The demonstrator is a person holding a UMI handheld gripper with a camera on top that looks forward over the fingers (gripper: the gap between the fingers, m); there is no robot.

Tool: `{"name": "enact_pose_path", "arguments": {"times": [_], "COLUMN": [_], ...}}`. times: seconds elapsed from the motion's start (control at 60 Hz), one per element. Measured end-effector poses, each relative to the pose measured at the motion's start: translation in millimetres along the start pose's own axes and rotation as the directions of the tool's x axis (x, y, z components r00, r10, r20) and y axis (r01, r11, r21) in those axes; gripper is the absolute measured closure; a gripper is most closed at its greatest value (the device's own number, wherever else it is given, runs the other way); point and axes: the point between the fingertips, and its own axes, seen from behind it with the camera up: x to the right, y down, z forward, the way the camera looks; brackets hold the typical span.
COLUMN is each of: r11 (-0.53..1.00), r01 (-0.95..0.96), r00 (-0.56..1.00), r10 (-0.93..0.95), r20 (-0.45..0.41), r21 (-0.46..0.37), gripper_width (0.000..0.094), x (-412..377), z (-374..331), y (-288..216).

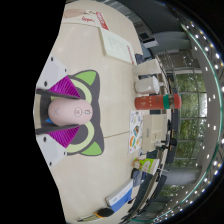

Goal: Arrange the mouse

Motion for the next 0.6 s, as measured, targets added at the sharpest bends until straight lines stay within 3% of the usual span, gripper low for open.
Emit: {"name": "enact_pose_path", "arguments": {"times": [0.083,0.167,0.6], "r11": [1.000,1.000,0.993], "r01": [0.007,0.017,-0.055], "r00": [1.000,0.999,0.991], "r10": [-0.007,-0.018,0.068], "r20": [0.001,-0.031,-0.116], "r21": [0.006,-0.003,0.107], "gripper_width": [0.0400,0.0066,0.0080], "x": [1,6,-8], "z": [-1,-15,-247], "y": [2,3,-4]}}
